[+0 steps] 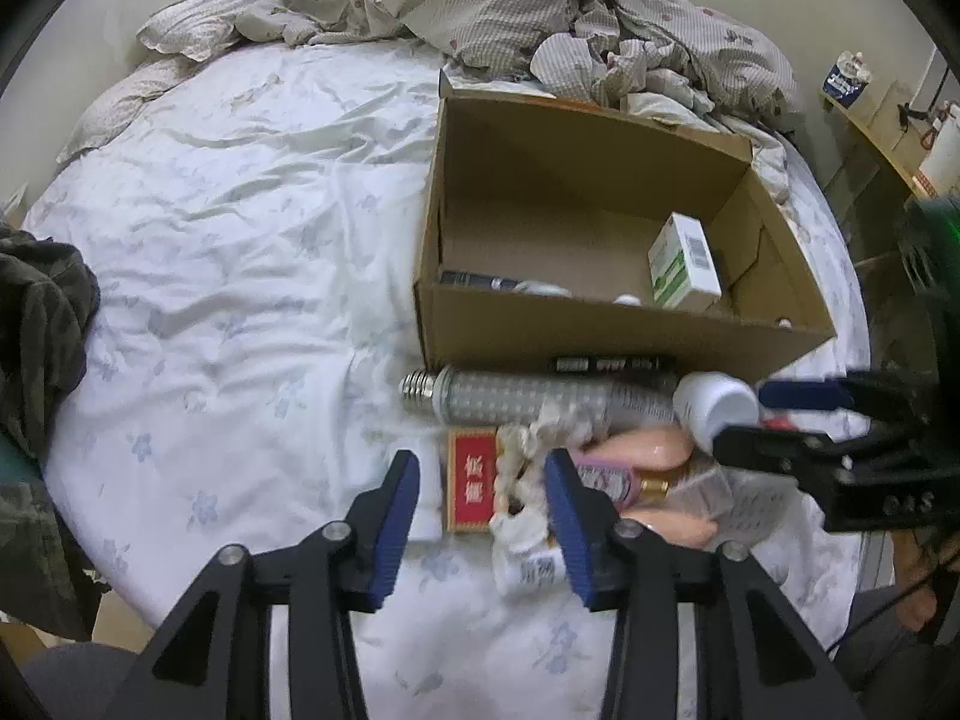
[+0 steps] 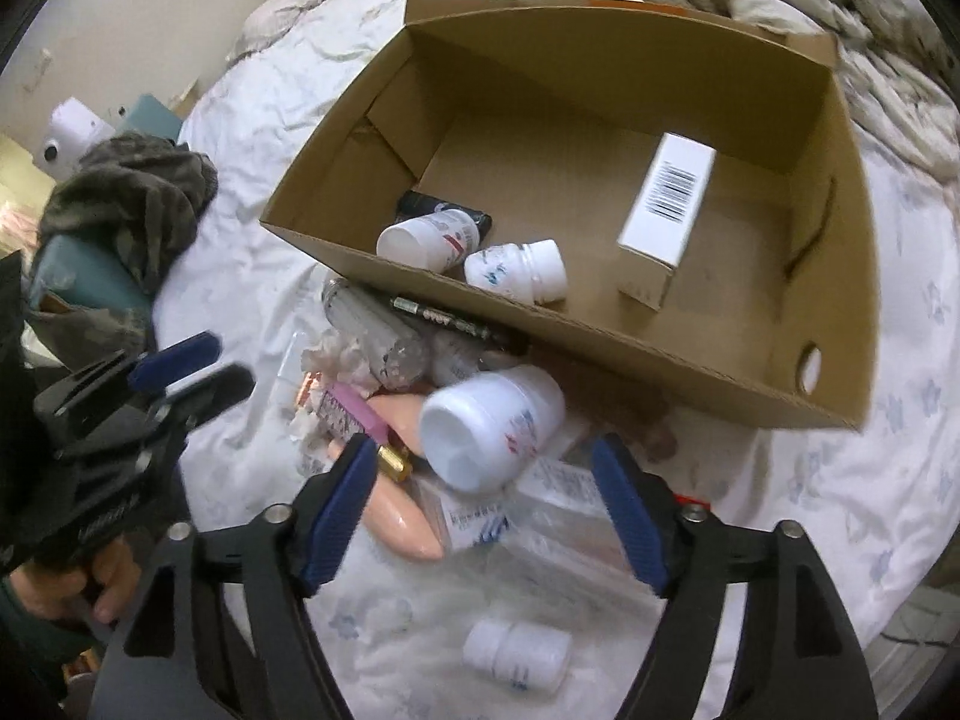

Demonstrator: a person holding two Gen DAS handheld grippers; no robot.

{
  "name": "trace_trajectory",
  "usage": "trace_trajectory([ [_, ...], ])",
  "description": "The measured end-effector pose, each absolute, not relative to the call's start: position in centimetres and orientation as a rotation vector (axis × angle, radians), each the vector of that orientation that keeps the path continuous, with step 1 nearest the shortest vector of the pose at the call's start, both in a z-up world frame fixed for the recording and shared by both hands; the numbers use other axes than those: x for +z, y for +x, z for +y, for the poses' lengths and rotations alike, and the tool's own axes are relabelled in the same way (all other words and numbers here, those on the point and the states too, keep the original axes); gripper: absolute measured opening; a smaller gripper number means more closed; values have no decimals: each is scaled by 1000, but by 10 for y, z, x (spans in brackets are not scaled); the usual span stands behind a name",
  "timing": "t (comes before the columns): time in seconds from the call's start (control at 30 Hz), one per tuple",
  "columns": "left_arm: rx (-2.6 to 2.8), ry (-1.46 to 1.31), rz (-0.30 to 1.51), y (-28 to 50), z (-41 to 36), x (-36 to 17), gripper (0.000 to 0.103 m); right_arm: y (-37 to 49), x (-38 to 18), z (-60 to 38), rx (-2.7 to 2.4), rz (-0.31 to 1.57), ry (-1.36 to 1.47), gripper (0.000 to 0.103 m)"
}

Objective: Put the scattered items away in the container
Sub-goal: 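Grasp a large white bottle with the right tool while the left tool grasps the pink perfume bottle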

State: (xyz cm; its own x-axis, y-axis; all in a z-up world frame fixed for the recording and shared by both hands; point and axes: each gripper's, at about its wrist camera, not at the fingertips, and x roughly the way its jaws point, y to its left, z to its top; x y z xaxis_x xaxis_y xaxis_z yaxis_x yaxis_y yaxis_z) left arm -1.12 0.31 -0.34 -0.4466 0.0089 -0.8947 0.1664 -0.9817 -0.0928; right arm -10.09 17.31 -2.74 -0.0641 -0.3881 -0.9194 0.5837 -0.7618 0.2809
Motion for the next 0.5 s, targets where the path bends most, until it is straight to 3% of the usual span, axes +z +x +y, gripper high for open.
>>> trace_trajectory([
  [0.17,-2592,1637,248,-1,7,-10,47,-107,-44,161,-1905,296,1591,78],
  [0.23,-2598,1671,238,2,12,-15,47,-110,-46,163,-1924,311,1577,68],
  [0.27,-2606,1685,227,2,16,-16,52,-111,-46,164,-1923,316,1574,58],
  [0.33,-2619,1702,218,4,21,-18,64,-115,-47,169,-1927,318,1587,56],
  [0.4,-2641,1712,222,5,27,-20,65,-118,-46,175,-1927,305,1586,46],
  [0.5,-2651,1722,188,3,36,-22,65,-119,-37,183,-1929,272,1572,46],
])
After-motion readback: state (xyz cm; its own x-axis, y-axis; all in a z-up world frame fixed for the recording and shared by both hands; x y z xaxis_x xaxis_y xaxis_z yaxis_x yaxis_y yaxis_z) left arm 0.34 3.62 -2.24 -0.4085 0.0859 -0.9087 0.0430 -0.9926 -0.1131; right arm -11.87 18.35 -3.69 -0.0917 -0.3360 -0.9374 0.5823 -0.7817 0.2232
